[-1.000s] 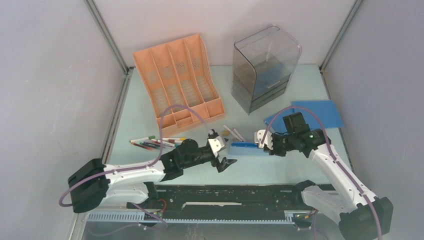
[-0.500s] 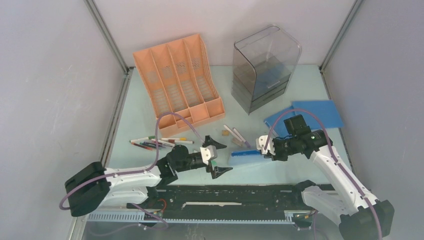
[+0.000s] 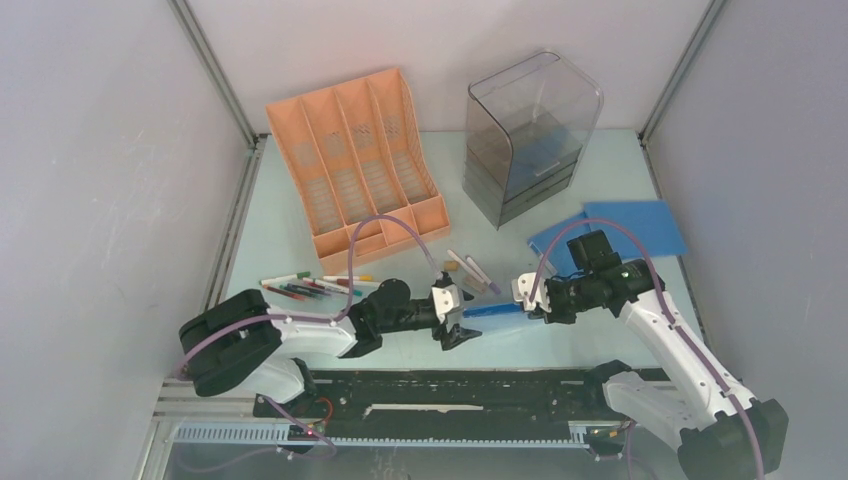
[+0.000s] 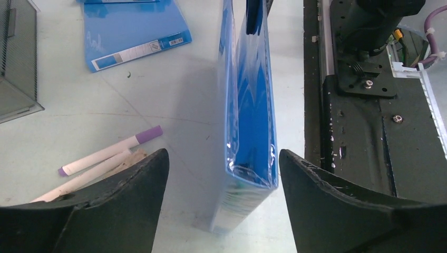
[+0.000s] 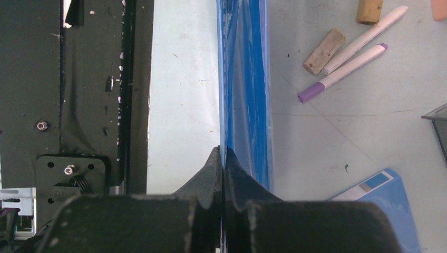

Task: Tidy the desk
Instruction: Pick up the folder from the center of the board, then place the folder in the storage box.

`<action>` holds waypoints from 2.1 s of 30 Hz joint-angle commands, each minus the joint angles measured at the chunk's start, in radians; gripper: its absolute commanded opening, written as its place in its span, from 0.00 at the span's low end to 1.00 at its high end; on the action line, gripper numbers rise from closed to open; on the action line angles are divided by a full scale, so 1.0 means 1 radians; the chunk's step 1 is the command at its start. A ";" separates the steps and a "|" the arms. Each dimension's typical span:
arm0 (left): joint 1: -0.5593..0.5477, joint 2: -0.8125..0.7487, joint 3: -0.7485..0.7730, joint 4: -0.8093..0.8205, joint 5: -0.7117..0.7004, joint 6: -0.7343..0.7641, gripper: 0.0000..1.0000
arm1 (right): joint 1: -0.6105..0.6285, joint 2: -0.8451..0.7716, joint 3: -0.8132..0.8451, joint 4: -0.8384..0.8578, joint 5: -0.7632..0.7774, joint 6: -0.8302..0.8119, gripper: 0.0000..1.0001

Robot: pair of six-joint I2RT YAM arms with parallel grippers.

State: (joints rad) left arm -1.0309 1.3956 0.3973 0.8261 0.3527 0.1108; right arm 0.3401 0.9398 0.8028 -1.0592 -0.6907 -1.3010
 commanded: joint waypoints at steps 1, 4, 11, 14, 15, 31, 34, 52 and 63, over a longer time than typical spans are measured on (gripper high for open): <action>0.000 0.031 0.045 0.042 0.029 0.006 0.80 | -0.003 0.005 0.031 -0.005 -0.032 -0.016 0.00; -0.008 0.043 0.070 -0.004 0.035 0.013 0.72 | -0.001 0.008 0.032 -0.005 -0.030 -0.016 0.00; -0.021 0.040 0.117 -0.115 0.032 0.035 0.35 | 0.001 0.016 0.032 -0.005 -0.029 -0.012 0.00; -0.024 0.034 0.139 -0.176 0.019 0.035 0.12 | 0.000 0.018 0.031 -0.005 -0.029 -0.011 0.00; -0.024 0.029 0.143 -0.188 0.007 0.035 0.07 | -0.001 0.019 0.031 -0.005 -0.029 -0.009 0.00; -0.027 -0.287 0.047 -0.253 -0.100 -0.027 0.00 | -0.152 -0.093 0.197 -0.113 -0.281 0.125 0.84; -0.021 -0.371 0.031 -0.328 -0.140 -0.054 0.00 | -0.290 -0.155 0.229 -0.120 -0.349 0.164 0.85; 0.174 -0.780 0.067 -0.694 -0.610 -0.323 0.00 | -0.431 -0.209 0.156 0.079 -0.275 0.374 0.87; 0.279 -0.788 0.089 -0.616 -1.021 -0.402 0.00 | -0.378 -0.201 0.109 0.154 -0.157 0.401 0.88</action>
State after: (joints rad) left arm -0.7933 0.5922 0.4286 0.1291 -0.4759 -0.2379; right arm -0.0551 0.7361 0.9222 -0.9562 -0.8940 -0.9257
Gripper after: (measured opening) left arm 0.245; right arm 0.873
